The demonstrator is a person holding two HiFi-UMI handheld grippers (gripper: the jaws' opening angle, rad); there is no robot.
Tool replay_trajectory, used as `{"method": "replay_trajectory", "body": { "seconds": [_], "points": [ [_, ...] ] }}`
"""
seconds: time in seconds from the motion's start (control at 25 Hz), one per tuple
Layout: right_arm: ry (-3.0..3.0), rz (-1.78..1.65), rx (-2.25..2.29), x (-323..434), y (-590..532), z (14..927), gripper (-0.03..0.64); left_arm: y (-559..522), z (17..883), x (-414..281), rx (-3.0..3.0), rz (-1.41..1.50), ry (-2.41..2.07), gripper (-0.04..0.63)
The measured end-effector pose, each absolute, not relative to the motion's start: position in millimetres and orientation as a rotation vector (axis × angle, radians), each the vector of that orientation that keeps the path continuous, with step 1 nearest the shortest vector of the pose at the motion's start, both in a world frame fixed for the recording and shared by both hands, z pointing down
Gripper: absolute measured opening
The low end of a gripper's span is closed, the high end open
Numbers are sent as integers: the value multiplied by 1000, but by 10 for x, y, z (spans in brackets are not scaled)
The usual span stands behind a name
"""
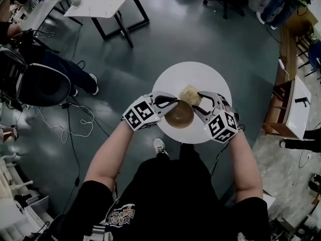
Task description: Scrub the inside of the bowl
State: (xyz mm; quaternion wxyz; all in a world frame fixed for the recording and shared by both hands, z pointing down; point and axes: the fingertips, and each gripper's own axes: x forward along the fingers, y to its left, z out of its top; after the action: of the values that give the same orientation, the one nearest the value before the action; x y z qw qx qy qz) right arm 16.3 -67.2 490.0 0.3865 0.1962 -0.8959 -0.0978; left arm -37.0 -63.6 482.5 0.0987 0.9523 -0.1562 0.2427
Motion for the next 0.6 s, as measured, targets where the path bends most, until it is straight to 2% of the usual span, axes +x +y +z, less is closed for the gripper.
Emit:
{"method": "replay_trajectory", "body": {
  "seconds": [0.6],
  "points": [
    [-2266, -30, 671, 485, -756, 5022, 219, -1243, 4833, -717, 2588, 479, -825, 20]
  ]
}}
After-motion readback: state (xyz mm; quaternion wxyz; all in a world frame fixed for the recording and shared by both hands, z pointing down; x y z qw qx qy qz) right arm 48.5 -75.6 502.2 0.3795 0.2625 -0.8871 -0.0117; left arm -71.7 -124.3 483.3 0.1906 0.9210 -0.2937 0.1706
